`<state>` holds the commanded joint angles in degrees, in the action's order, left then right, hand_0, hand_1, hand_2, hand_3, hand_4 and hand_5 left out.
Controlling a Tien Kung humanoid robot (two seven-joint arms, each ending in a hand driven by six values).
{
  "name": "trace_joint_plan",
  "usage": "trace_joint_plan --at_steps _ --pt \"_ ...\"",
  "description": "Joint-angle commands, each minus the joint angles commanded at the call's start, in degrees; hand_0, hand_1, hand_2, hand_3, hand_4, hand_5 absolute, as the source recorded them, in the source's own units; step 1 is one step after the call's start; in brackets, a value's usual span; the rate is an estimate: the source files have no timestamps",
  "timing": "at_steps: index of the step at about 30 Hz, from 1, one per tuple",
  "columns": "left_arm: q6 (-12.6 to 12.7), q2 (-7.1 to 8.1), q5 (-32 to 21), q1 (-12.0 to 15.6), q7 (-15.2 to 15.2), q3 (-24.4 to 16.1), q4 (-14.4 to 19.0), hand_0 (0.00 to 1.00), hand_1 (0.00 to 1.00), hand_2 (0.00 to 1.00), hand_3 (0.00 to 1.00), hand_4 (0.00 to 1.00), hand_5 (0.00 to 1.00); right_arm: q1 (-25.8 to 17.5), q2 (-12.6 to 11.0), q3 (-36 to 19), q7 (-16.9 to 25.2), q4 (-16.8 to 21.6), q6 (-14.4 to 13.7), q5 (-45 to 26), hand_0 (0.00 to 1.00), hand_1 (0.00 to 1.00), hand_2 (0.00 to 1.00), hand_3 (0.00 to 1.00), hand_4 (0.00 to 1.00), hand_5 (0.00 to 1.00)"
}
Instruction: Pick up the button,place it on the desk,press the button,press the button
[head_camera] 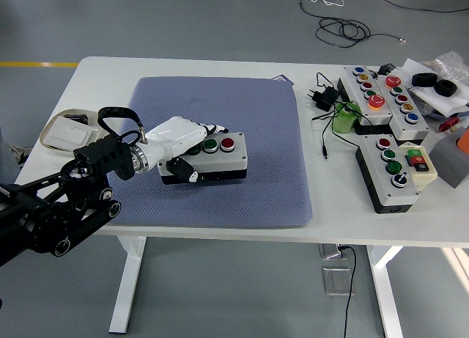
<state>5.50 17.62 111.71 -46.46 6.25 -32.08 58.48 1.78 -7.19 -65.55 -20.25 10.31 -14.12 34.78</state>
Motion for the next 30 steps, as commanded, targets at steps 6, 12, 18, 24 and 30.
trace_joint_plan --at_steps 6,12,18,24,30 --pt "0.54 -0.69 -1.37 -0.22 0.7 0.78 -0.71 0.628 0.523 0.433 0.383 0.564 0.002 0.08 0.02 0.05 -0.02 0.0 -0.03 0.06 0.654 0.517 0.557 0.608 0.311 0.412" --pt "2.53 -0.86 -2.07 -0.77 1.71 2.88 -1.37 0.652 0.598 0.497 0.388 0.53 0.002 0.17 0.06 0.02 -0.2 0.0 -0.08 0.41 0.654 0.518 0.557 0.607 0.311 0.412" --pt "3.59 -1.29 -2.19 -1.46 2.47 4.28 -1.96 0.643 0.618 0.525 0.388 0.545 0.002 0.25 0.02 0.14 -0.25 0.0 -0.1 0.54 0.654 0.516 0.557 0.608 0.31 0.411" --pt "2.46 -1.85 -1.88 -2.14 2.28 5.03 -2.92 0.641 0.622 0.534 0.401 0.581 0.002 0.4 0.0 0.21 -0.29 0.0 -0.13 0.73 0.654 0.517 0.557 0.608 0.31 0.412" --pt "-0.47 -2.23 -2.28 -1.94 1.51 4.75 -3.96 0.642 0.639 0.651 0.599 0.669 0.002 0.55 -0.06 0.56 -0.36 0.0 -0.15 0.64 0.655 0.517 0.557 0.608 0.309 0.411"
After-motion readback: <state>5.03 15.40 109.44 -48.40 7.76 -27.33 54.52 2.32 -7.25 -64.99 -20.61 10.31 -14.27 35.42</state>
